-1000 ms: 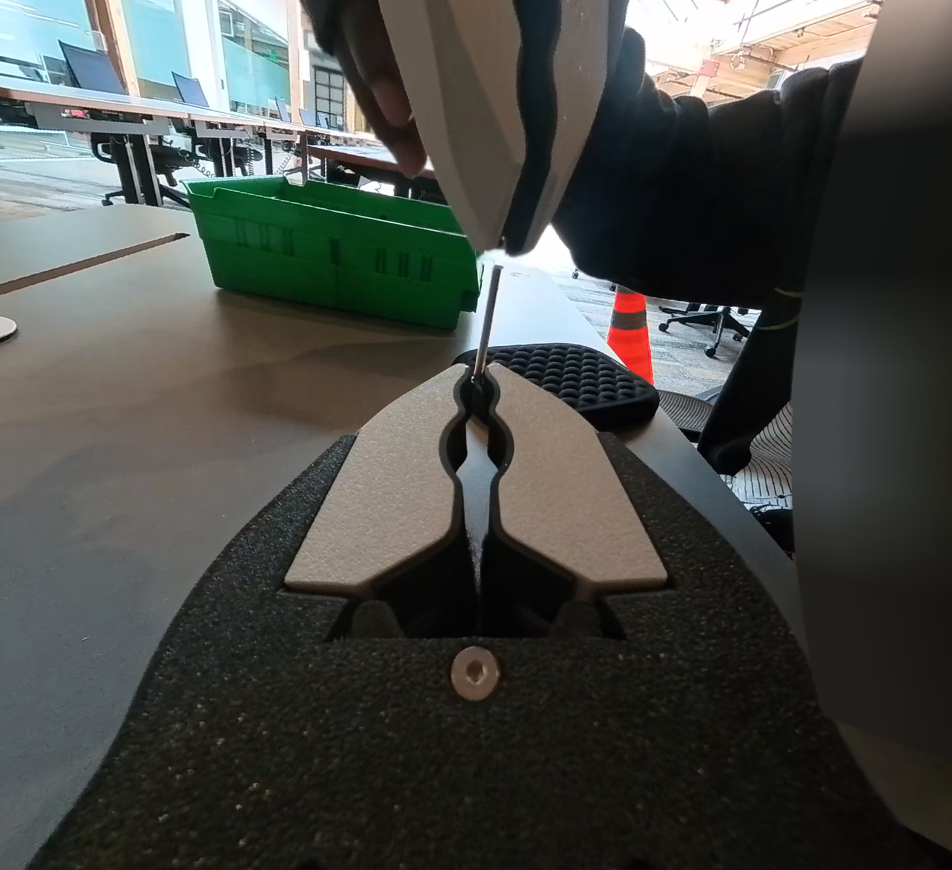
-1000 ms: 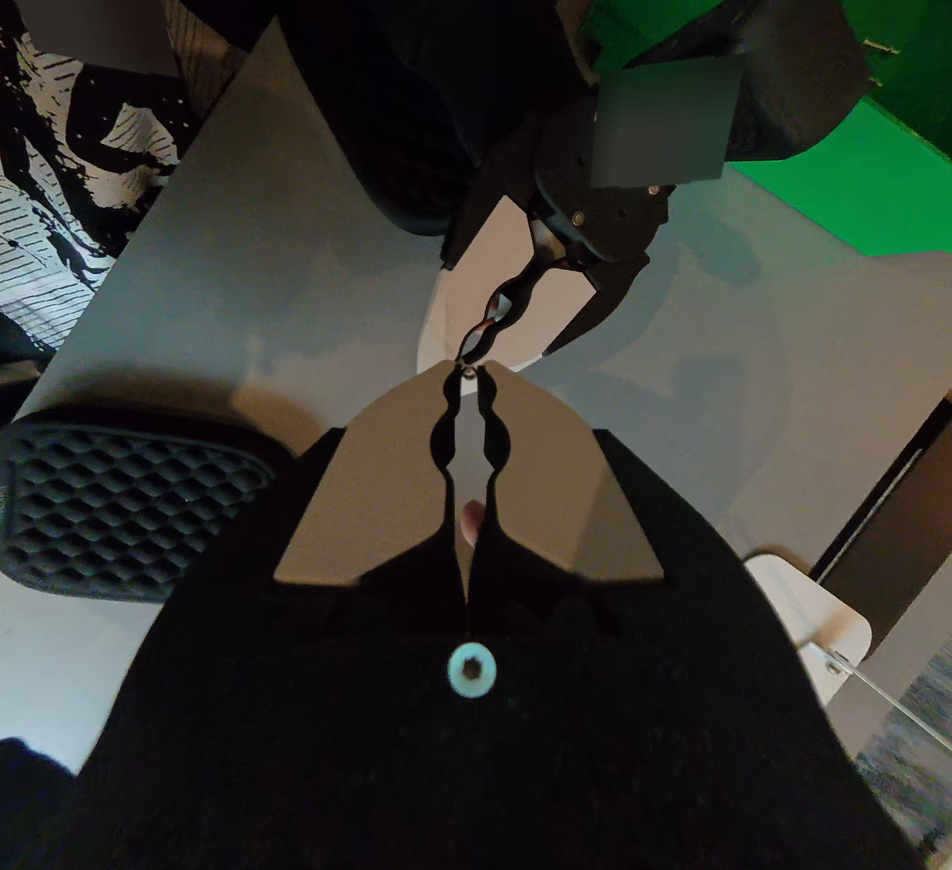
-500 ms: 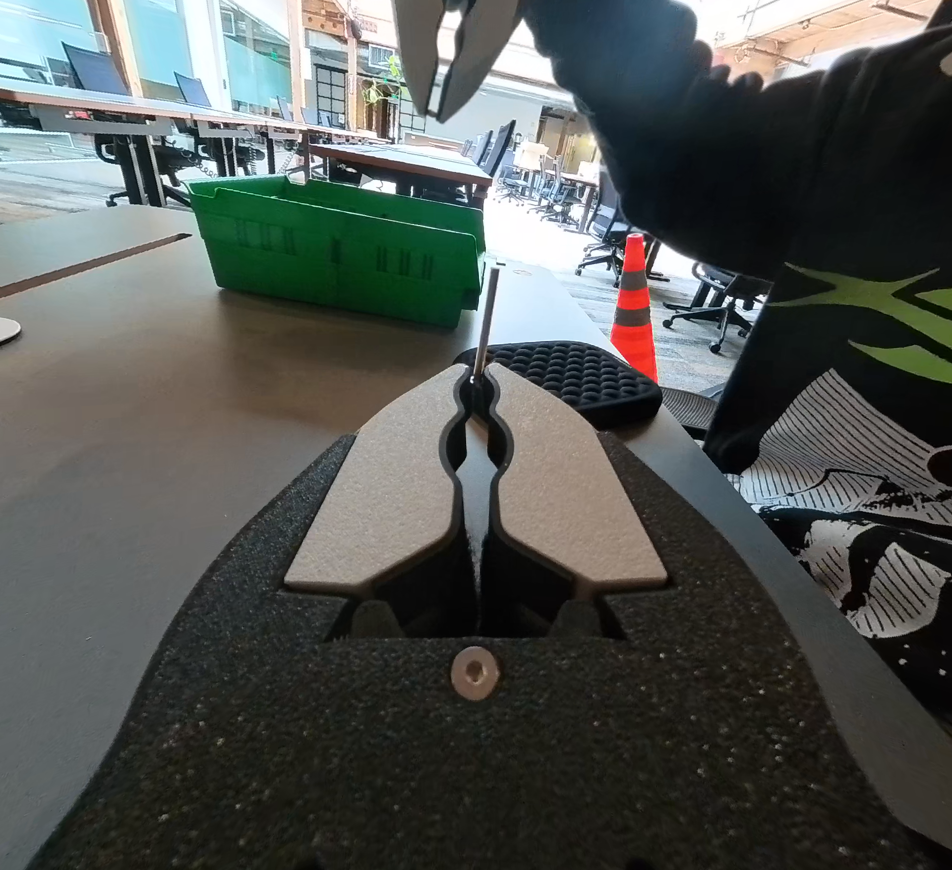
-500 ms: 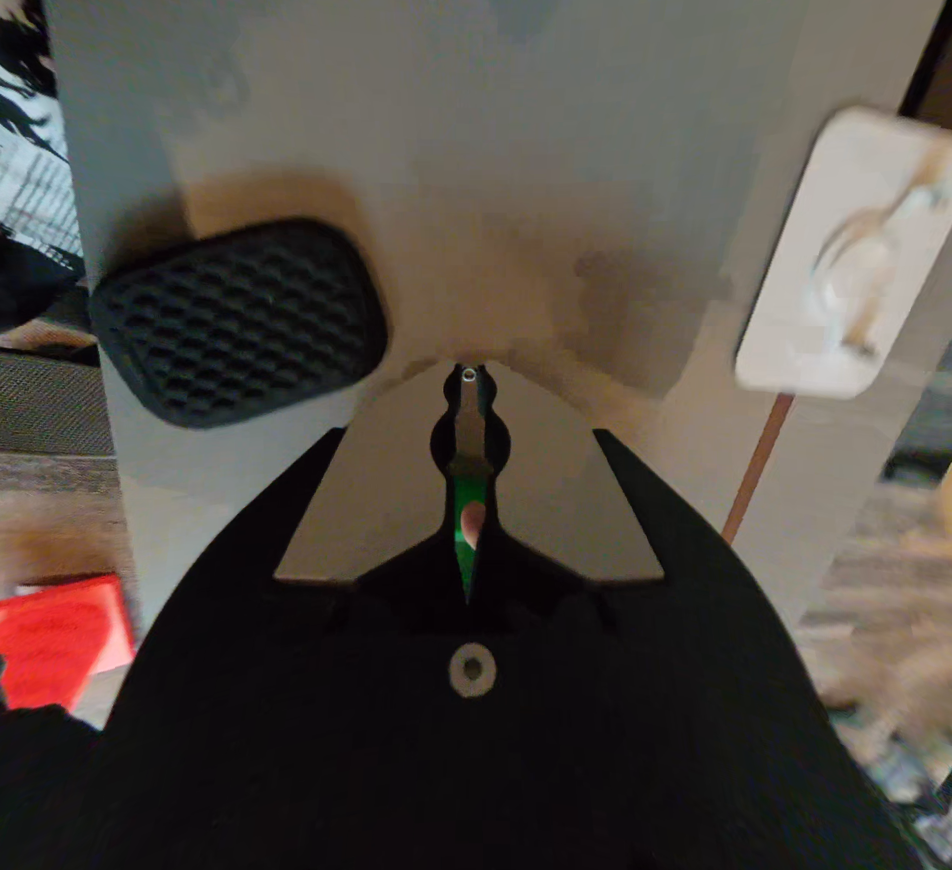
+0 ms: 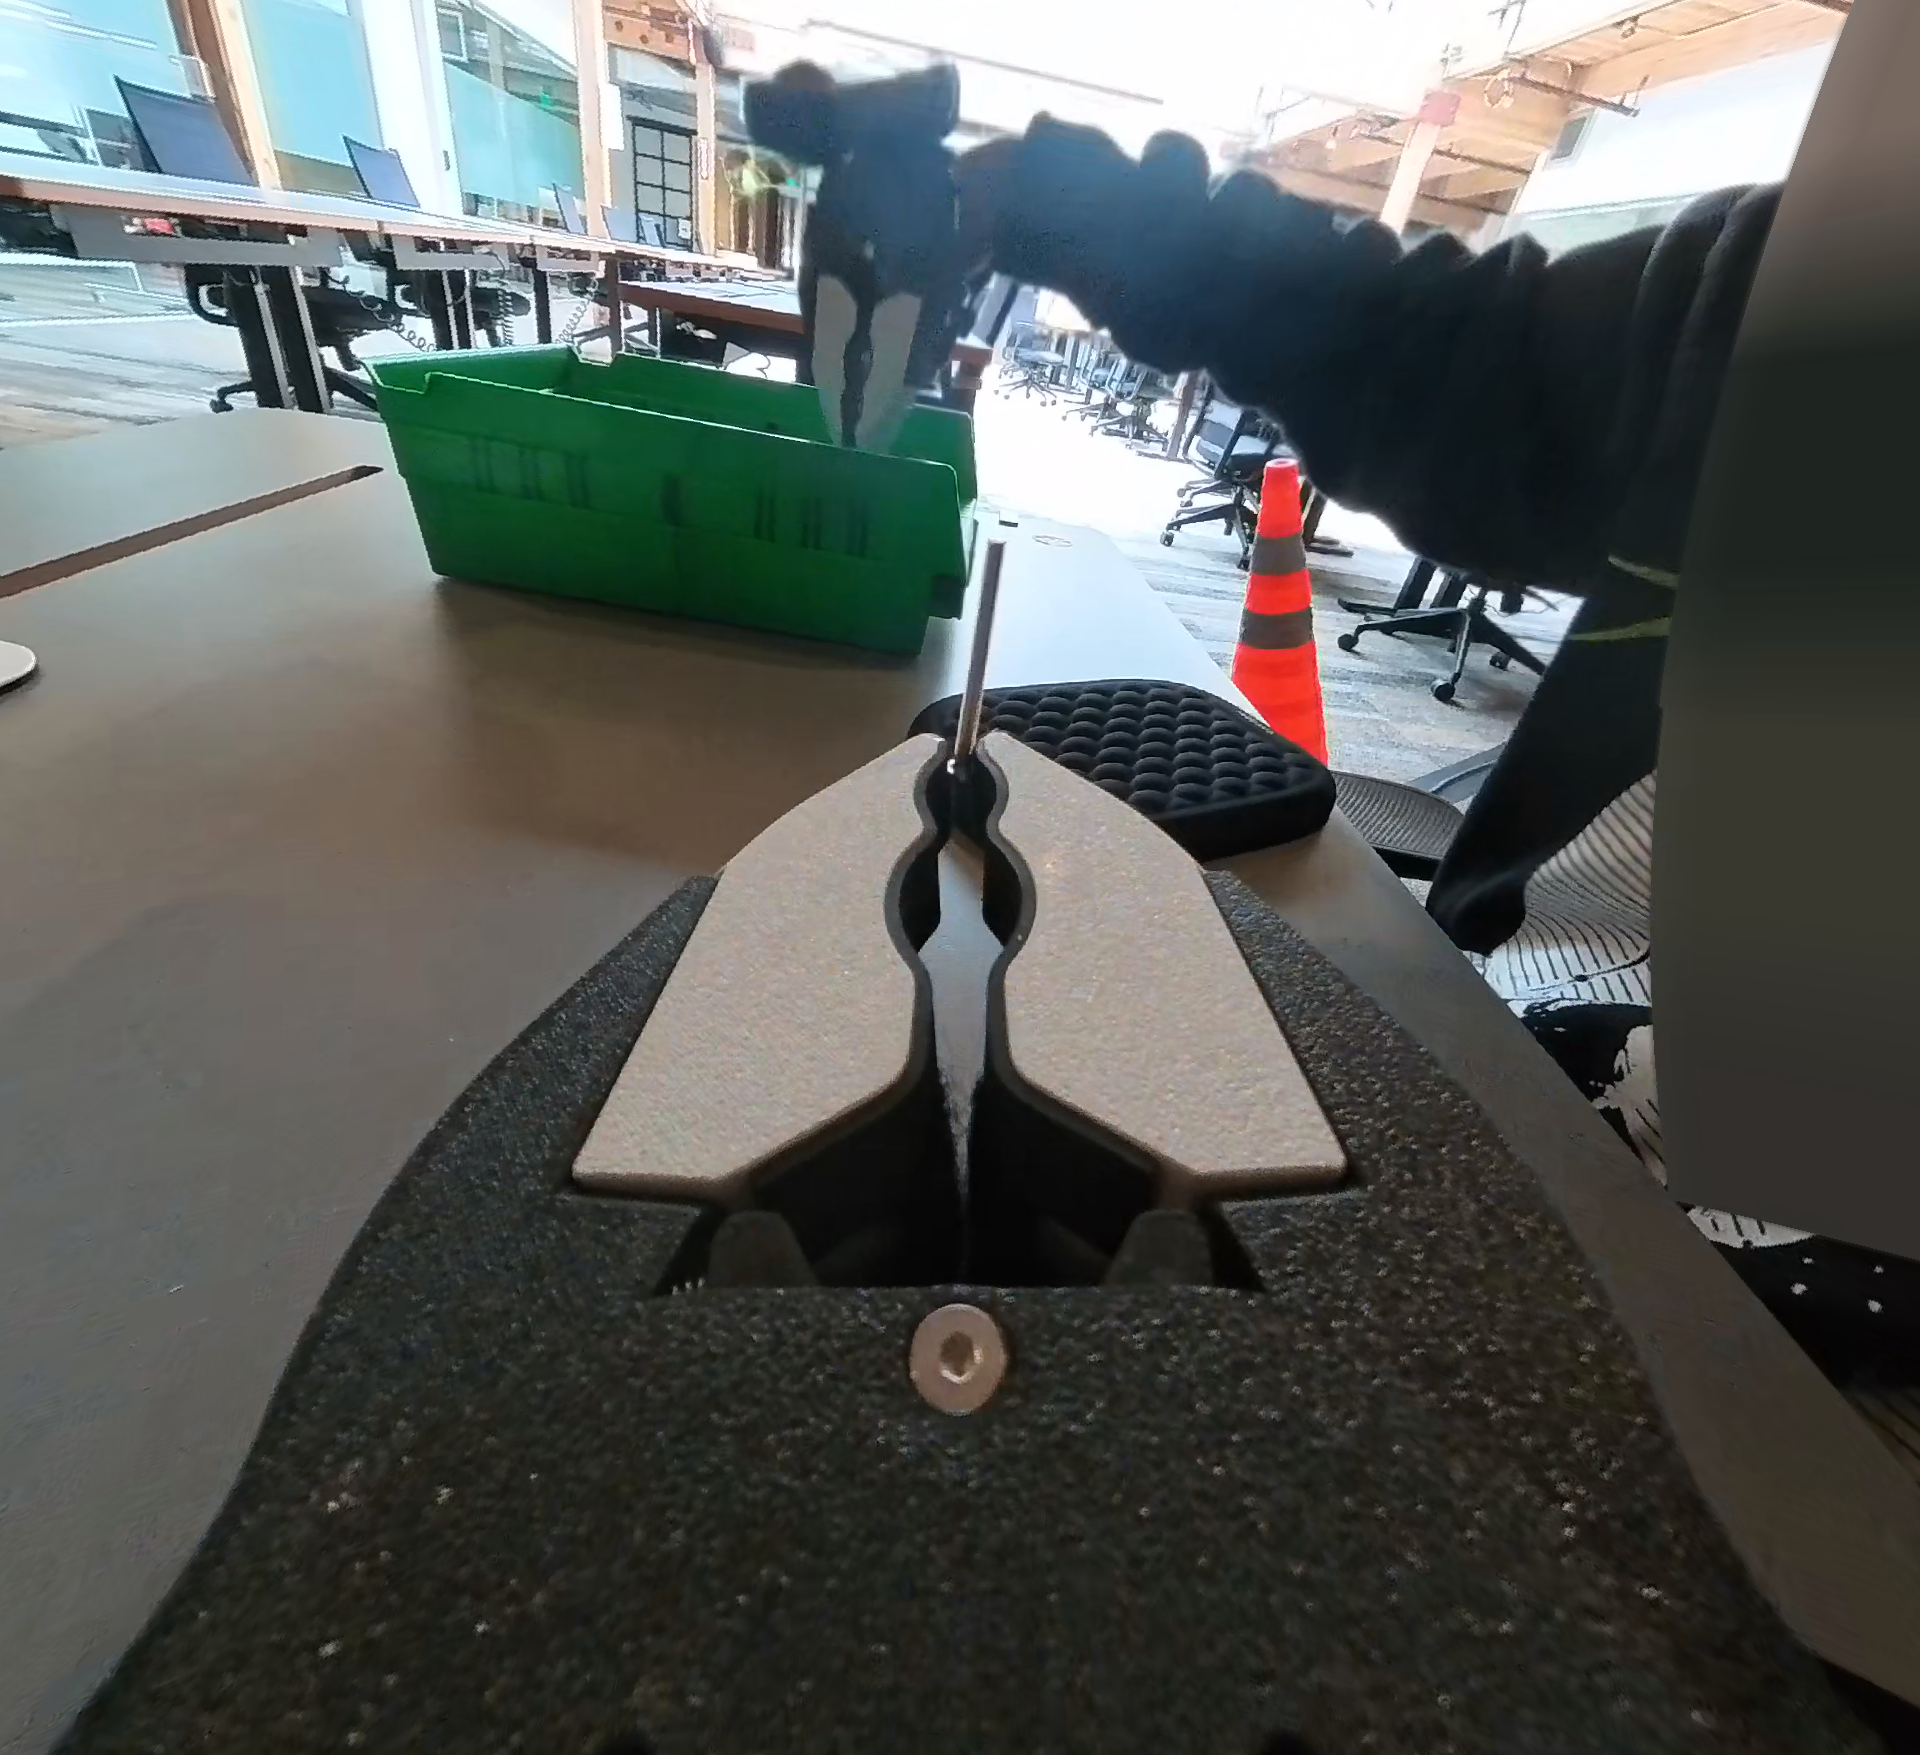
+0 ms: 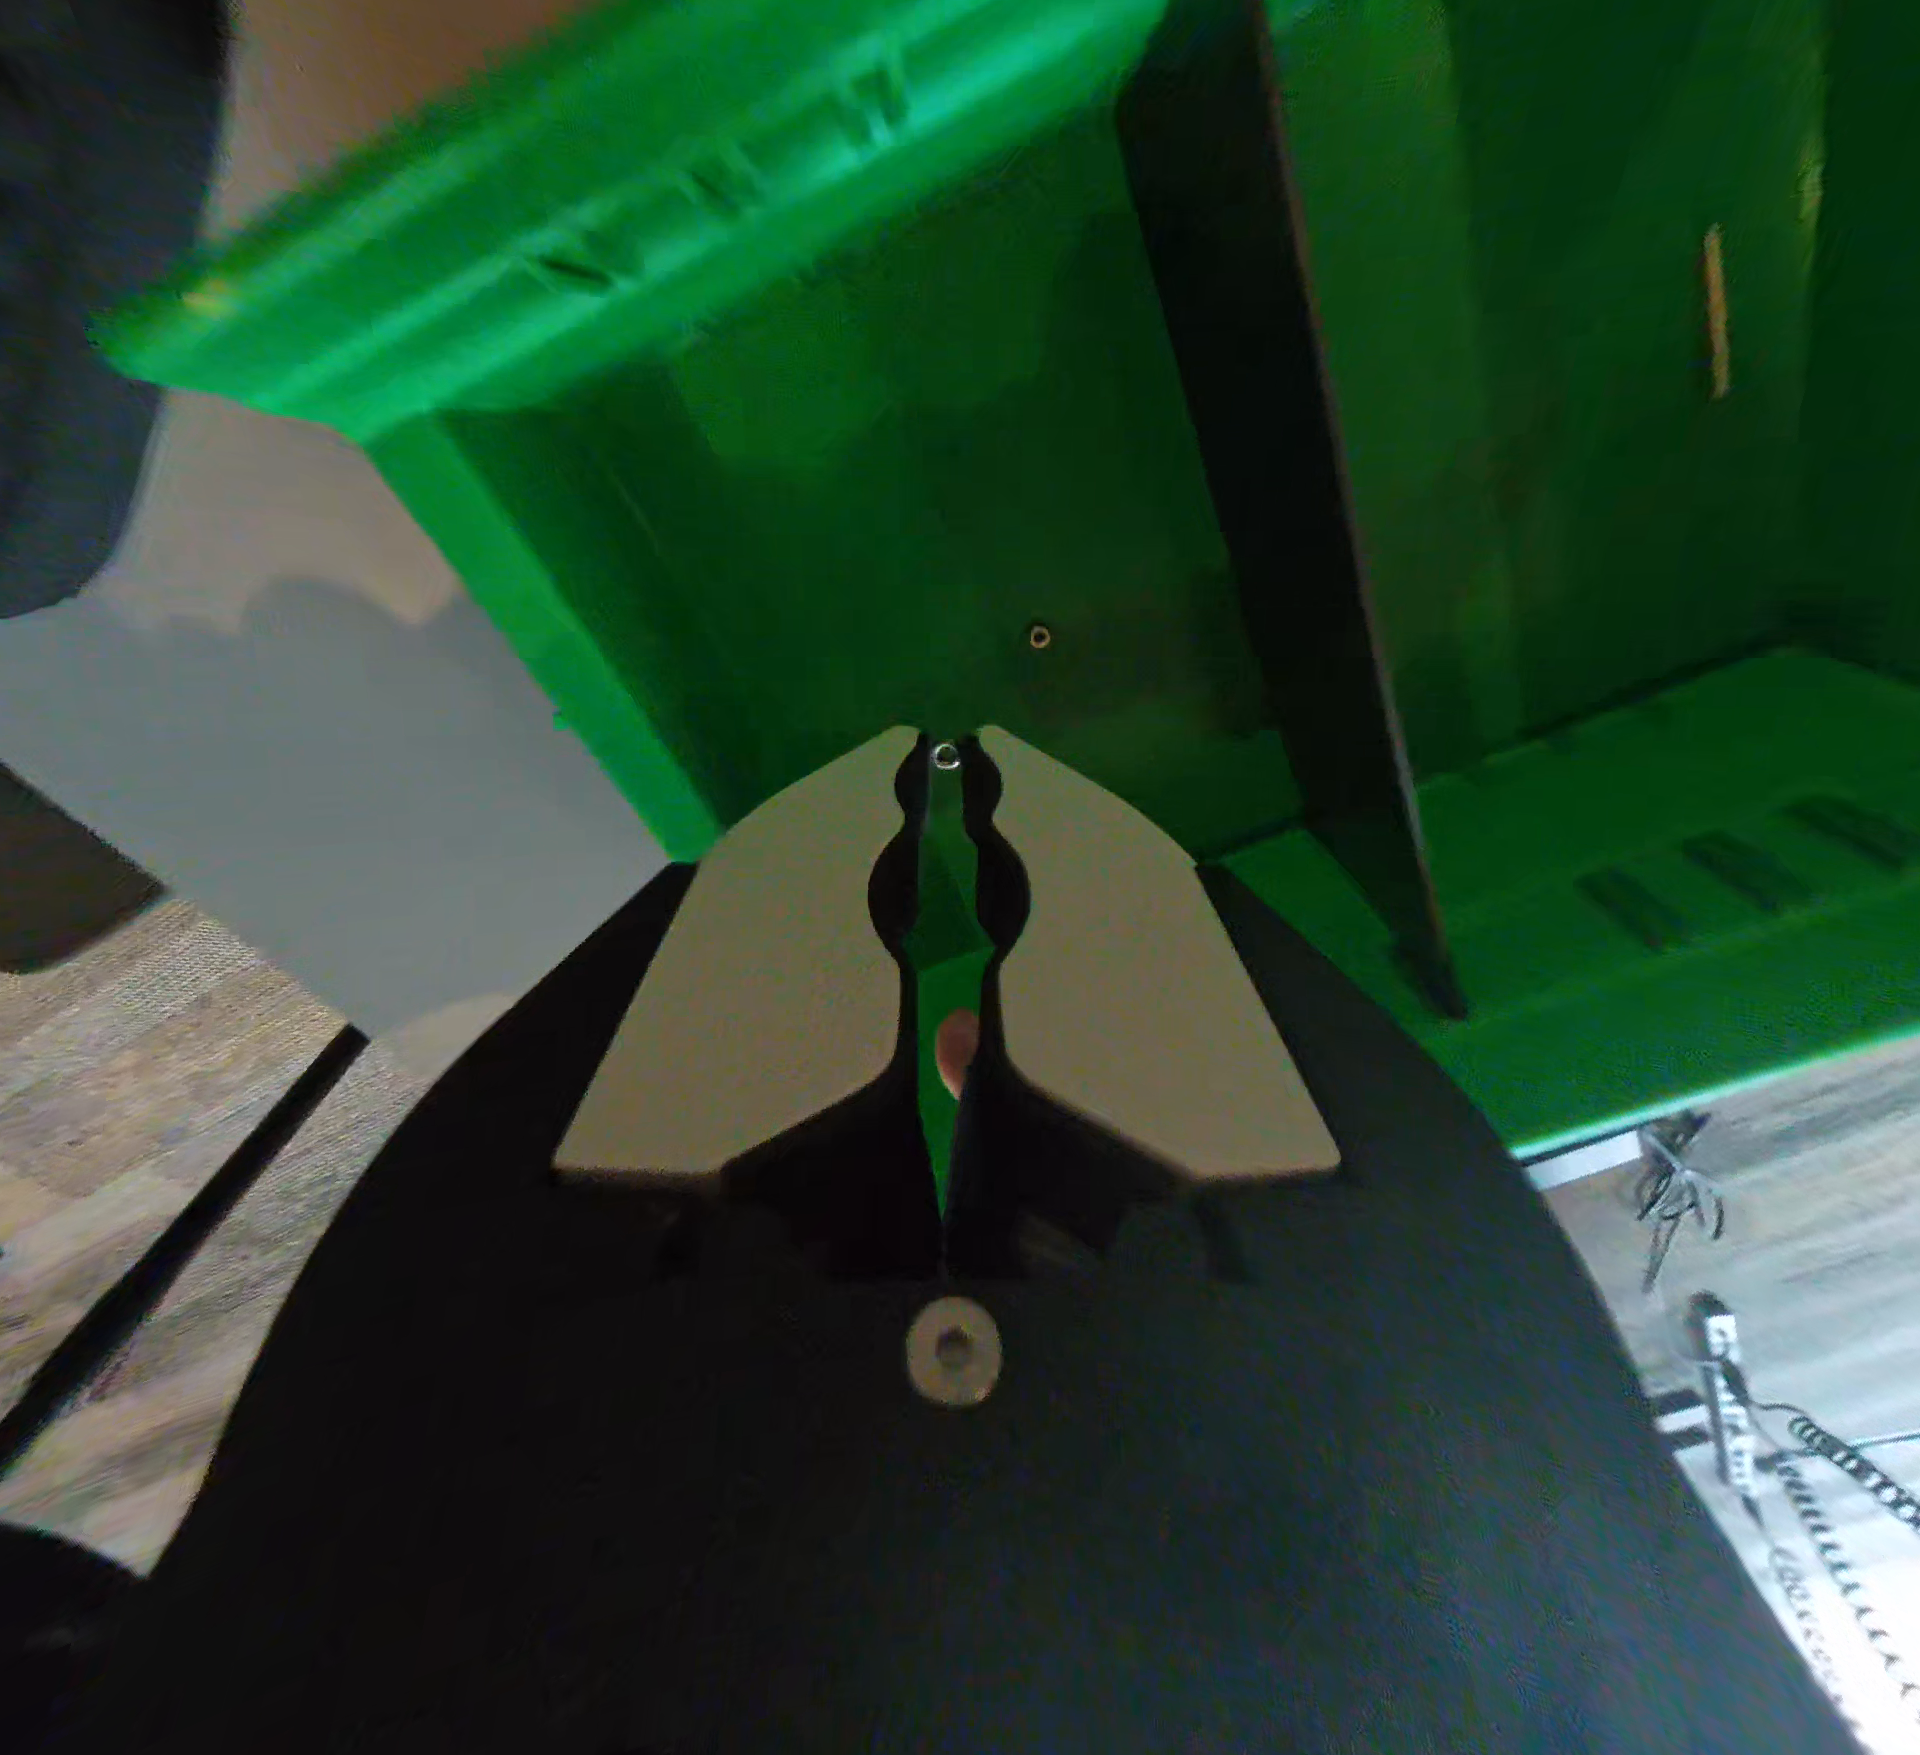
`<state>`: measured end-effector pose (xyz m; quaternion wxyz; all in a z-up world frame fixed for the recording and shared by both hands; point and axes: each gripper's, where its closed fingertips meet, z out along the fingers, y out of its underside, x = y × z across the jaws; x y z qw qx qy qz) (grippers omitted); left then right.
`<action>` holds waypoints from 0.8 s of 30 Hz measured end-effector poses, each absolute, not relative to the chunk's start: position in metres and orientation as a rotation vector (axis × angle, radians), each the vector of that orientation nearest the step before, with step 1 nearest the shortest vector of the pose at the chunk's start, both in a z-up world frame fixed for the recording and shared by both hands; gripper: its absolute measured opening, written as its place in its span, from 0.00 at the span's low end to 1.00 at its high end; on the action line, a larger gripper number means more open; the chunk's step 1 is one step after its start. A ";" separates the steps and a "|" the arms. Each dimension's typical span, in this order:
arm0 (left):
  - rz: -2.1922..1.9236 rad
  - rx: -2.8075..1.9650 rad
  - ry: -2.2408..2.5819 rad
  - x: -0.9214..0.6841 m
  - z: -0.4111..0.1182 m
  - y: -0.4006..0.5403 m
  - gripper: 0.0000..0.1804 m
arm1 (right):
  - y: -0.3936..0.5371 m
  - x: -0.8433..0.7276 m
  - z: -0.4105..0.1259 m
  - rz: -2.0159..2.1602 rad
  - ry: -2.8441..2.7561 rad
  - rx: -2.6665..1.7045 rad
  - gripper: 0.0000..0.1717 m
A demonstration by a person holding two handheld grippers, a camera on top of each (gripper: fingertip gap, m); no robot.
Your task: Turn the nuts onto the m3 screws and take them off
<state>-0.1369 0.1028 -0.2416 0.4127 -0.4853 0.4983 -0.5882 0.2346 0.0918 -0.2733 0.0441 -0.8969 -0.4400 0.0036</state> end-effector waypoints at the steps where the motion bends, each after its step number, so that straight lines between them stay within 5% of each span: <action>1: -1.480 -1.222 1.251 -0.137 -0.242 0.103 0.01 | 0.091 0.239 -0.283 0.016 -1.326 -2.762 0.03; 14: -1.493 -1.227 1.229 -0.138 -0.240 0.105 0.01 | 0.100 0.267 -0.345 -0.027 -0.988 -3.003 0.03; 24: -1.495 -1.224 1.242 -0.138 -0.241 0.104 0.01 | 0.109 0.263 -0.298 -0.145 -1.000 -2.915 0.10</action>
